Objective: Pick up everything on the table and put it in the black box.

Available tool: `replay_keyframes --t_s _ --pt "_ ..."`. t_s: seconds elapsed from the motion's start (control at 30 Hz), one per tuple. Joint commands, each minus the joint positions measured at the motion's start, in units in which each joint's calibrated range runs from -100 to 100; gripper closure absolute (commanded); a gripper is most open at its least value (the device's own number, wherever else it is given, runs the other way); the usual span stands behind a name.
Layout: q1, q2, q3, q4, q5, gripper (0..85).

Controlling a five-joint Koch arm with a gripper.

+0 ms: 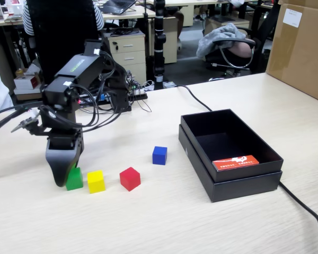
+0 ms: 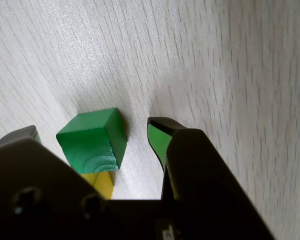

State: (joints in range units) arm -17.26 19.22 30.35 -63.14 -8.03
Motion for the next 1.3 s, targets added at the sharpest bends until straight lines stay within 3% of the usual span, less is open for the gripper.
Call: replay_keyframes --t_s 0.0,0.07,0.17,0.33,0.37,0.63,0.83,0.9,1.03,1.13,1.17,1.27 --pt "0.24 1.03 6.82 -2.39 -0.24 43.4" --pt "0.44 2.41 8.18 -4.29 -0.24 43.5" --pt "0.63 4.24 9.72 -4.72 -0.29 52.0" --pt "0.59 5.85 12.17 -4.63 -0.93 82.5" --pt "0.54 5.96 12.44 -4.72 -0.98 84.6" --pt "0.63 -20.77 -1.34 -4.72 -1.27 84.7" --pt "5.67 -49.8 -15.94 -4.72 -0.88 84.7" --pt "12.01 -64.95 -23.64 -4.72 1.42 84.7" --pt "21.15 -71.83 -24.91 -4.72 6.2 84.7" --pt "26.96 -68.39 -21.92 -4.72 9.33 84.7" --pt "30.23 -58.75 -15.48 -4.63 11.33 84.6" --pt "31.7 -48.31 -9.23 -4.63 12.45 84.6"
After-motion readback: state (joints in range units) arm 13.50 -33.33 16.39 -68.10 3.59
